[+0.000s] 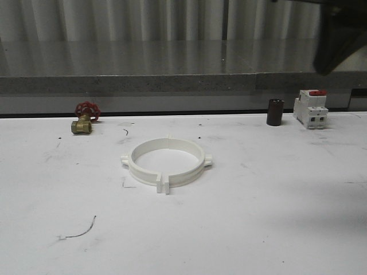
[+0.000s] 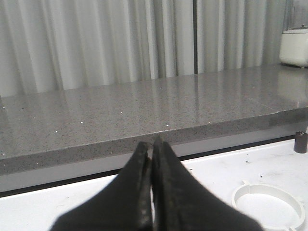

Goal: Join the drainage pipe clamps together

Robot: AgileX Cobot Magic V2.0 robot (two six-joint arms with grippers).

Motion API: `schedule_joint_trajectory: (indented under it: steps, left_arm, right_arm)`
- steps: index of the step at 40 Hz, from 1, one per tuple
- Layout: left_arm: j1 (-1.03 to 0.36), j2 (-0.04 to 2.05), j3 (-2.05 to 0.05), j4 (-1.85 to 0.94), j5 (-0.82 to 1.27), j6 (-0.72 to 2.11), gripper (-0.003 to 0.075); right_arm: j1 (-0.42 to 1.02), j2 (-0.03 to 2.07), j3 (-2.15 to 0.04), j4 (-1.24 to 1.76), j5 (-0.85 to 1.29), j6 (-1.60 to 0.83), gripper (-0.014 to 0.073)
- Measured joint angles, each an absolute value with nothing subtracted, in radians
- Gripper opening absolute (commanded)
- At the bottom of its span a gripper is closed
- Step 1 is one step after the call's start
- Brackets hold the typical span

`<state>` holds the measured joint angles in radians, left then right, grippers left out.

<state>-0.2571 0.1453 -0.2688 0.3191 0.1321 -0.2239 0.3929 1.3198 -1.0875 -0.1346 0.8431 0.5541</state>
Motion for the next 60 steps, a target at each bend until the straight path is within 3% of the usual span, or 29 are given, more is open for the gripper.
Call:
schedule_joint_trajectory:
  steps: [25, 33, 60]
  left_arm:
    - [-0.257, 0.145, -0.269, 0.319, 0.132, -0.224, -0.002]
    - [-0.257, 0.145, -0.269, 0.319, 0.132, -0.224, -0.002]
    - [-0.257, 0.145, -0.269, 0.319, 0.132, -0.224, -0.002]
  right_arm:
    - [0.385, 0.501, -0.481, -0.342, 0.725, 0.487, -0.0071]
    - [0.385, 0.258, -0.416, -0.377, 0.686, 0.485, -0.0071]
    - [0.385, 0.186, -0.414, -0.397, 0.679, 0.485, -0.0071]
